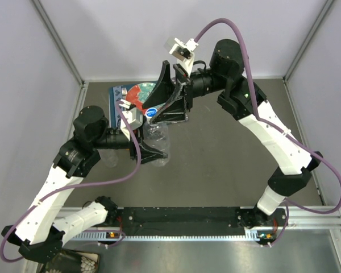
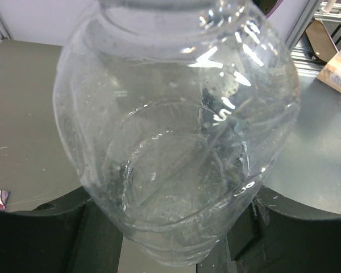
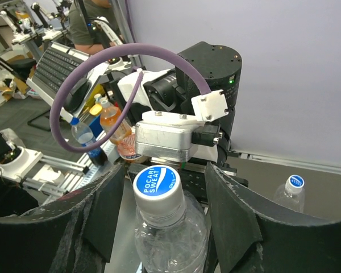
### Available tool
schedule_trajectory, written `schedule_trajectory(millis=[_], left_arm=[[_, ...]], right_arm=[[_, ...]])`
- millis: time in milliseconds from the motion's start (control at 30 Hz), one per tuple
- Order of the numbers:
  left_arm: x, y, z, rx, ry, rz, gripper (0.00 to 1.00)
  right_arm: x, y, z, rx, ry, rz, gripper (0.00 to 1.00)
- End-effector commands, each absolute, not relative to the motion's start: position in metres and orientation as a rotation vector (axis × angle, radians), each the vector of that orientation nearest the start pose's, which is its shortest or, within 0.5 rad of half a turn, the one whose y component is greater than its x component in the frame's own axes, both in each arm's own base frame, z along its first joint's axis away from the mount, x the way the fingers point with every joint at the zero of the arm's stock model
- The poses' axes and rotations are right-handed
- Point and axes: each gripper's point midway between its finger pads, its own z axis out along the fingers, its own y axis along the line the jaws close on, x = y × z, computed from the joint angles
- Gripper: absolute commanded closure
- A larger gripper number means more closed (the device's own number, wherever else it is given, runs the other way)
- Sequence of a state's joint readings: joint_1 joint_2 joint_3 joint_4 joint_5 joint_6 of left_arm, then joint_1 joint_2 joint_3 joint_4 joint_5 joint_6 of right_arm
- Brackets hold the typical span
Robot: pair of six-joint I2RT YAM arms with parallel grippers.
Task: Screw on the bottle caps
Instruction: Screw the bottle cap onto the plastic bottle.
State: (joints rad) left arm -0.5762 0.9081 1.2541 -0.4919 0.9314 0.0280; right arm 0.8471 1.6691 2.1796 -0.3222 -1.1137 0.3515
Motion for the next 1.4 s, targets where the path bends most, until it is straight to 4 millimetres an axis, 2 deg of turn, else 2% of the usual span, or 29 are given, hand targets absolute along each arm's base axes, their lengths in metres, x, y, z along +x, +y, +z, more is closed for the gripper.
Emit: schedule_trajectory(millis=[0, 200, 467, 633, 833, 1000, 1100, 1367], left_arm=[[0.119, -0.247, 0.411, 1.192, 1.300, -1.193, 0.56], [0.121, -0.247, 0.410, 1.185, 1.306, -1.186, 0.56], [0.123, -0.246, 0.410, 1.168, 1.315, -1.176, 0.56], [0.128, -0.245, 0.411, 1.140, 1.327, -1.157, 0.57], [0.136, -0.242, 0.417, 1.067, 1.349, -1.142, 0.57], [0.140, -0.243, 0.421, 1.045, 1.348, -1.144, 0.58], [0.141, -0.242, 0.419, 1.039, 1.353, -1.139, 0.58], [0.146, -0.239, 0.417, 1.005, 1.369, -1.112, 0.58]], right_arm=[[0.123, 0.384, 0.544, -1.378, 1.053, 1.676, 0.44], [0.123, 0.385, 0.542, -1.380, 1.053, 1.678, 0.59], [0.123, 0.384, 0.537, -1.374, 1.060, 1.681, 0.66], [0.123, 0.382, 0.538, -1.342, 1.057, 1.680, 0.74], [0.126, 0.380, 0.536, -1.283, 1.072, 1.651, 0.89], [0.129, 0.377, 0.547, -1.203, 1.034, 1.639, 1.00], [0.126, 0.374, 0.559, -1.155, 0.977, 1.655, 1.00], [0.128, 0.368, 0.562, -1.070, 0.964, 1.652, 1.00]])
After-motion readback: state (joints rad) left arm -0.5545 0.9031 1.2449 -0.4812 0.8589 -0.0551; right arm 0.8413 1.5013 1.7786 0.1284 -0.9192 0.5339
